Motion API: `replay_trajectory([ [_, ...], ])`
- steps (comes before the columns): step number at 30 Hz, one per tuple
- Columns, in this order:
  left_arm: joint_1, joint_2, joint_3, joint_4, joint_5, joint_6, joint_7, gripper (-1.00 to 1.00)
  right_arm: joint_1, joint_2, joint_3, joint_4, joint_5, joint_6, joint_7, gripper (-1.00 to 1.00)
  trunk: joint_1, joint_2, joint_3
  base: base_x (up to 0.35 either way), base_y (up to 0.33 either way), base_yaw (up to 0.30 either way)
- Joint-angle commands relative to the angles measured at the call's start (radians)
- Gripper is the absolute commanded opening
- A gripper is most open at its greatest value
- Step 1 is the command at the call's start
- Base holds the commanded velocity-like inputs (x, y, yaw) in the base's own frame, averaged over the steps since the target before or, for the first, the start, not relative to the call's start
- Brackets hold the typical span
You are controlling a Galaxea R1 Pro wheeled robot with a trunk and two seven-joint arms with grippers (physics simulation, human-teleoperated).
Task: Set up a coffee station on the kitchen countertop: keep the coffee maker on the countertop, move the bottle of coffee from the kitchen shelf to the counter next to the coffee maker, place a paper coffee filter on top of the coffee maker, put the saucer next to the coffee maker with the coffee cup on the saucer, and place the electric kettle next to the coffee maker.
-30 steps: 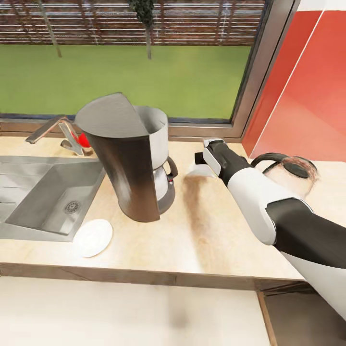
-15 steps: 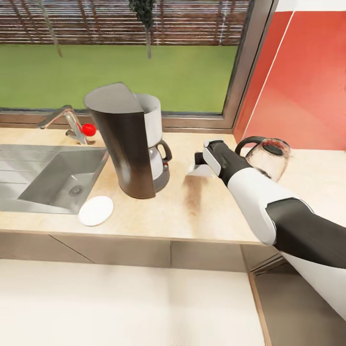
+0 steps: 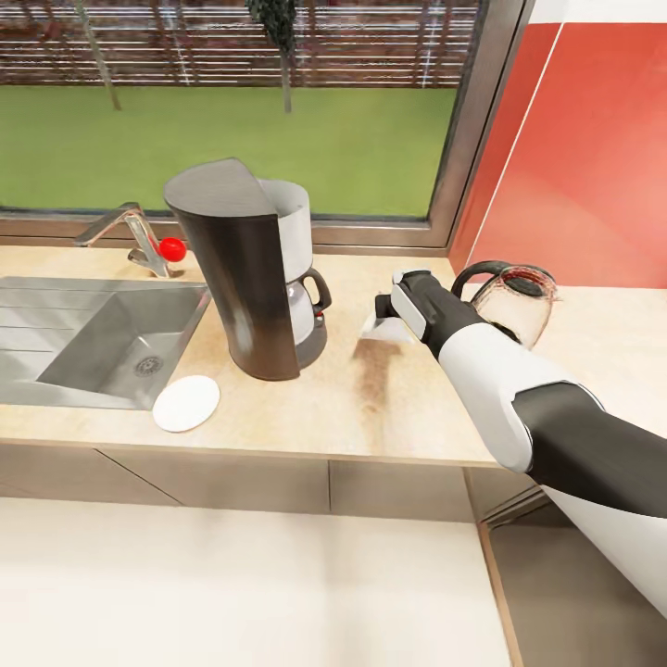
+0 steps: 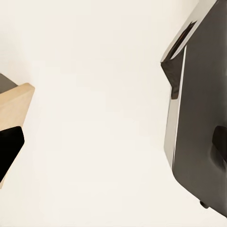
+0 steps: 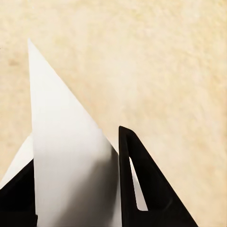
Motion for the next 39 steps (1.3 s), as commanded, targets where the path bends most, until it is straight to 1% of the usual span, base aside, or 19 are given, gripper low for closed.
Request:
replay_trajectory([
  [1, 0.0, 0.0, 0.008, 0.0, -0.008, -0.002, 0.001, 1.0, -0.001, 0.0, 0.006, -0.001, -0.012, 0.003, -0.009, -1.0, 0.001, -0.002, -0.001, 0.0, 0.0, 0.0],
  [11, 0.0, 0.0, 0.008, 0.0, -0.008, -0.002, 0.001, 1.0, -0.001, 0.0, 0.007, -0.001, -0.012, 0.003, -0.008, -1.0, 0.001, -0.002, 0.003, 0.0, 0.0, 0.0],
  [39, 0.0, 0.001, 0.008, -0.001, -0.009, -0.01, 0.0, 1.0, -0.001, 0.0, 0.007, -0.002, -0.012, 0.018, -0.008, -1.0, 0.001, -0.002, 0.048, 0.0, 0.0, 0.0],
])
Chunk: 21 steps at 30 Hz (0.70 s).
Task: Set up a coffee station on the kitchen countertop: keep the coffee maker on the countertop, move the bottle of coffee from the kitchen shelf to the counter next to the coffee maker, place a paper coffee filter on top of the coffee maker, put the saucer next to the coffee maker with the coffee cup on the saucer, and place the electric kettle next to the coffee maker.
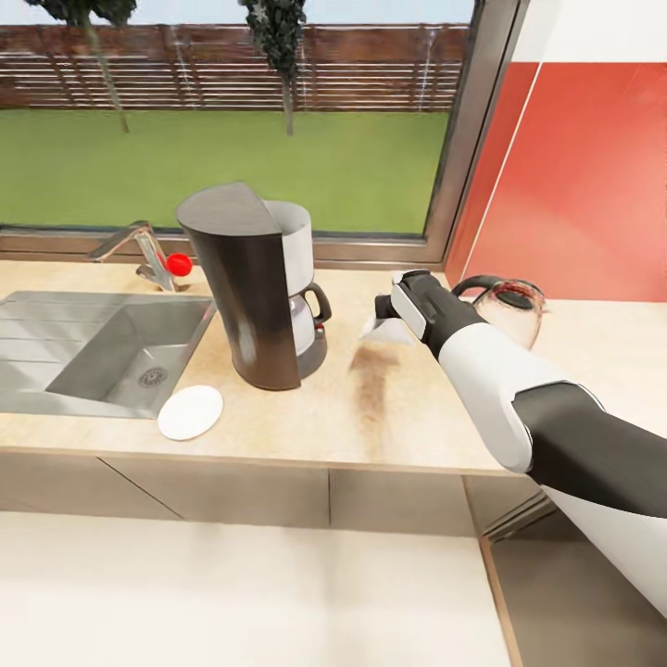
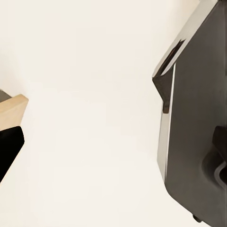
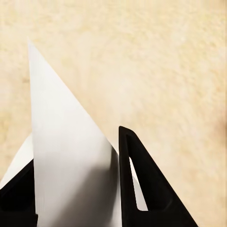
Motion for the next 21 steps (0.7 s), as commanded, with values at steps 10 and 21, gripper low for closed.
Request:
replay_trajectory([
  [10, 0.0, 0.0, 0.008, -0.001, -0.007, -0.004, 0.002, 1.0, -0.001, 0.0, 0.006, -0.003, -0.019, 0.004, -0.009, -1.0, 0.001, -0.002, 0.015, -0.018, 0.0, 0.0],
  [21, 0.0, 0.0, 0.008, 0.0, -0.007, -0.004, 0.001, 1.0, -0.001, 0.0, -0.067, -0.188, -0.019, 0.133, -0.015, -1.0, 0.001, -0.002, 0.033, 0.0, 0.0, 0.0],
])
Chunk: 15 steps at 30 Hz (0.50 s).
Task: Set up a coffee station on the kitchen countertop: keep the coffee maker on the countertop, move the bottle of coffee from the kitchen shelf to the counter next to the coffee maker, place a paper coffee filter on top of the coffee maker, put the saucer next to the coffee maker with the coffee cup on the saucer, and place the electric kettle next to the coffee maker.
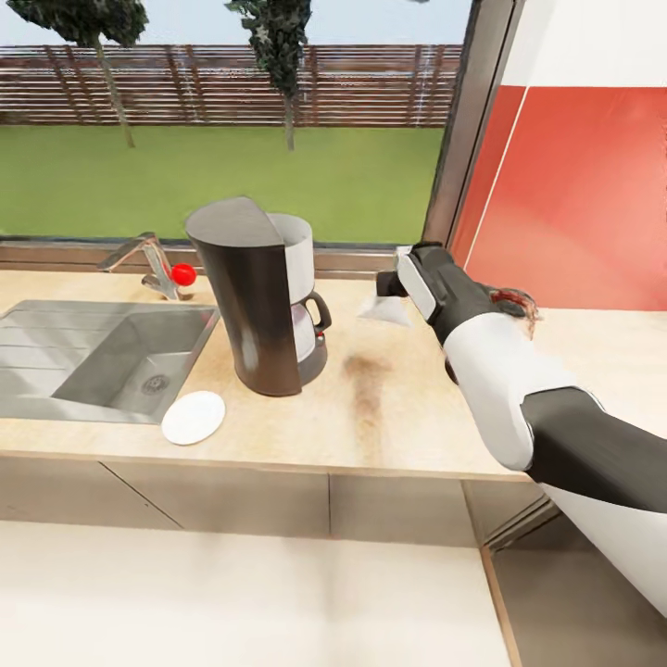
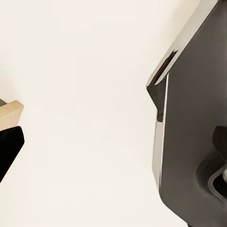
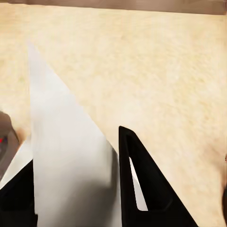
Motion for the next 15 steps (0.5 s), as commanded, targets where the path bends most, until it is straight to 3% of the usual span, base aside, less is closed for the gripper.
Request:
replay_trajectory([
  [1, 0.0, 0.0, 0.008, -0.001, -0.008, -0.003, 0.001, 1.0, -0.001, 0.0, -0.014, -0.03, -0.012, 0.022, -0.012, -1.0, 0.001, -0.001, 0.0, 0.0, 0.0, 0.0],
  [15, 0.0, -0.002, 0.008, -0.001, -0.008, -0.003, 0.001, 1.0, -0.001, 0.0, -0.071, -0.202, -0.012, 0.15, -0.046, -1.0, 0.001, -0.001, 0.023, 0.0, 0.0, 0.0],
])
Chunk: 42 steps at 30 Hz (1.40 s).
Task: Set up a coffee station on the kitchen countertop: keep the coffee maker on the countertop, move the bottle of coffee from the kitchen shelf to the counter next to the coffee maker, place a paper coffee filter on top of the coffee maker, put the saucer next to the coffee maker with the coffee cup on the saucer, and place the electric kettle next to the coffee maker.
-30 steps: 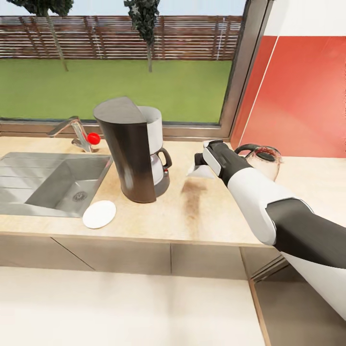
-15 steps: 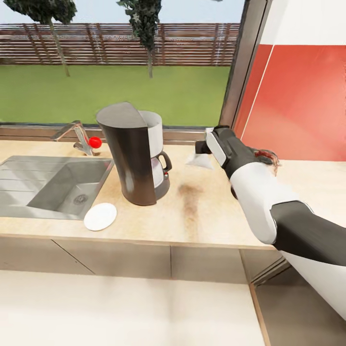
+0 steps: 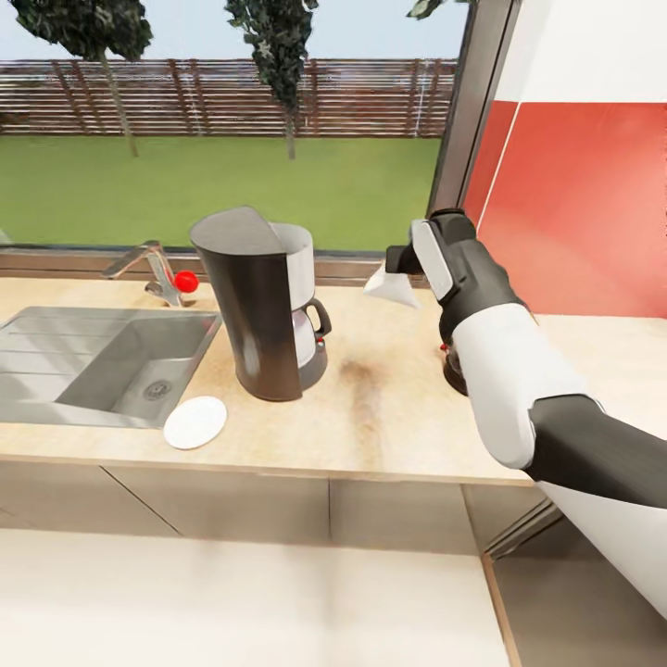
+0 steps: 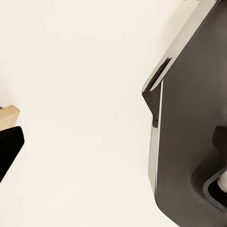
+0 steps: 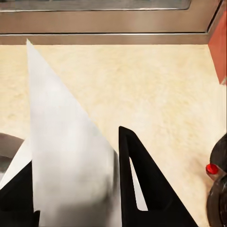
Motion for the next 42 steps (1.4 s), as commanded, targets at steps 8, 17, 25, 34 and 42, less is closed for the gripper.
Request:
replay_trajectory([
  [8, 0.0, -0.004, 0.008, -0.001, -0.008, -0.003, 0.001, 1.0, -0.001, 0.0, -0.01, -0.106, -0.015, 0.016, -0.037, -1.0, 0.001, -0.001, 0.012, 0.0, 0.0, 0.0],
  [17, 0.0, -0.009, 0.008, -0.001, -0.009, -0.004, 0.001, 1.0, -0.001, 0.0, -0.152, -0.227, -0.103, 0.01, -0.049, -1.0, 0.001, -0.001, 0.026, 0.0, 0.0, 0.0],
  [25, 0.0, -0.022, 0.008, -0.001, -0.009, -0.006, 0.001, 1.0, -0.001, 0.0, -0.239, -0.288, -0.422, -0.026, -0.119, -1.0, 0.001, -0.001, 0.039, 0.0, 0.0, 0.0],
  [34, 0.0, -0.034, 0.008, -0.001, -0.008, -0.005, 0.001, 1.0, -0.002, 0.0, -0.253, -0.33, -0.643, -0.044, -0.159, -1.0, 0.001, -0.001, 0.054, 0.0, 0.0, 0.0],
  [42, 0.0, -0.043, 0.008, -0.001, -0.008, -0.003, 0.001, 1.0, -0.001, 0.0, -0.161, -0.411, -0.765, -0.076, -0.278, -1.0, 0.001, -0.001, 0.067, 0.0, 0.0, 0.0],
])
